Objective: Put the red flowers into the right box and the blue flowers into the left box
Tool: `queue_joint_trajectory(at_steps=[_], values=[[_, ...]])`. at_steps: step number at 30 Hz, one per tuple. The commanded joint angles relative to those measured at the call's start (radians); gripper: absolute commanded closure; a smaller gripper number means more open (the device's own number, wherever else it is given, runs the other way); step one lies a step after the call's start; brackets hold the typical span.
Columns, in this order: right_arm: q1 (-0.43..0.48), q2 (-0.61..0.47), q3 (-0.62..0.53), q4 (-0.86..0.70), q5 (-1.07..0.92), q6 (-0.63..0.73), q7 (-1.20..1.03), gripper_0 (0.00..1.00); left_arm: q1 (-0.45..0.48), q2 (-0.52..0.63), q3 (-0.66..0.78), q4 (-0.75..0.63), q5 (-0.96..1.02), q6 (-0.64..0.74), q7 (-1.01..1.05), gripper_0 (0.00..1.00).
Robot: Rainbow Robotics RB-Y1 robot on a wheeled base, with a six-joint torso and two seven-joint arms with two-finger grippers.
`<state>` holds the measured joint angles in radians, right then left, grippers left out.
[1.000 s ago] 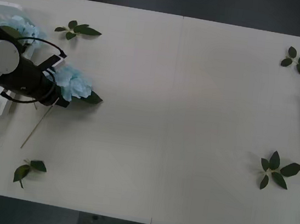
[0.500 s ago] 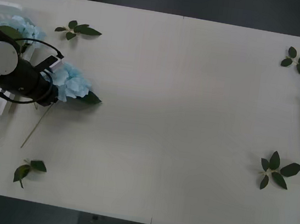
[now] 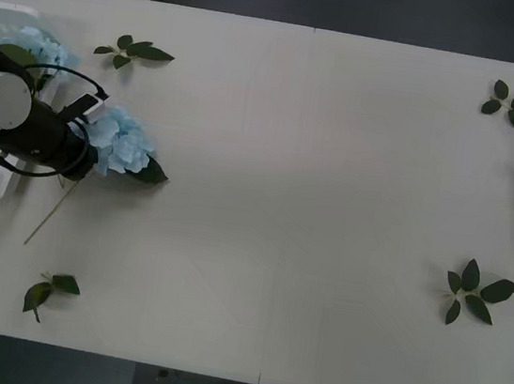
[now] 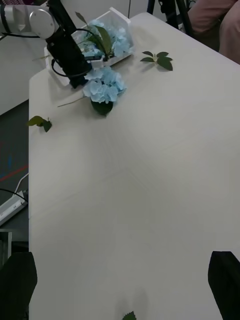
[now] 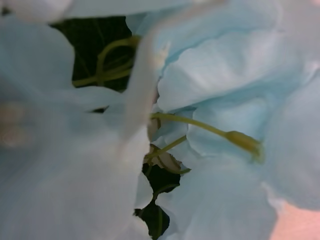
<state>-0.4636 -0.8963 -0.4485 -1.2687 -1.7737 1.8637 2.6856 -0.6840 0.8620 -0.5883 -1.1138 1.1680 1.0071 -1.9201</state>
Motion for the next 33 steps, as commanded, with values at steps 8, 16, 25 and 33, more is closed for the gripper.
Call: queue_joint_trajectory(at_steps=[8, 16, 25, 33], values=[[-0.003, -0.046, -0.004, -0.014, -0.012, 0.003, 0.02, 0.0, -0.239, 0.097, 0.035, -0.116, 0.073, 0.275, -0.01, 1.0], [-0.003, -0.046, -0.004, -0.014, -0.012, 0.003, 0.02, 0.0, -0.252, 0.262, 0.143, -0.201, 0.177, 0.473, -0.011, 1.0], [-0.003, -0.046, -0.004, -0.014, -0.012, 0.003, 0.02, 0.0, -0.246, 0.43, 0.143, -0.124, 0.237, 0.591, -0.111, 1.0], [-0.003, -0.046, -0.004, -0.014, -0.012, 0.003, 0.02, 0.0, -0.1, 0.517, 0.143, -0.049, 0.228, 0.528, -0.215, 1.0]])
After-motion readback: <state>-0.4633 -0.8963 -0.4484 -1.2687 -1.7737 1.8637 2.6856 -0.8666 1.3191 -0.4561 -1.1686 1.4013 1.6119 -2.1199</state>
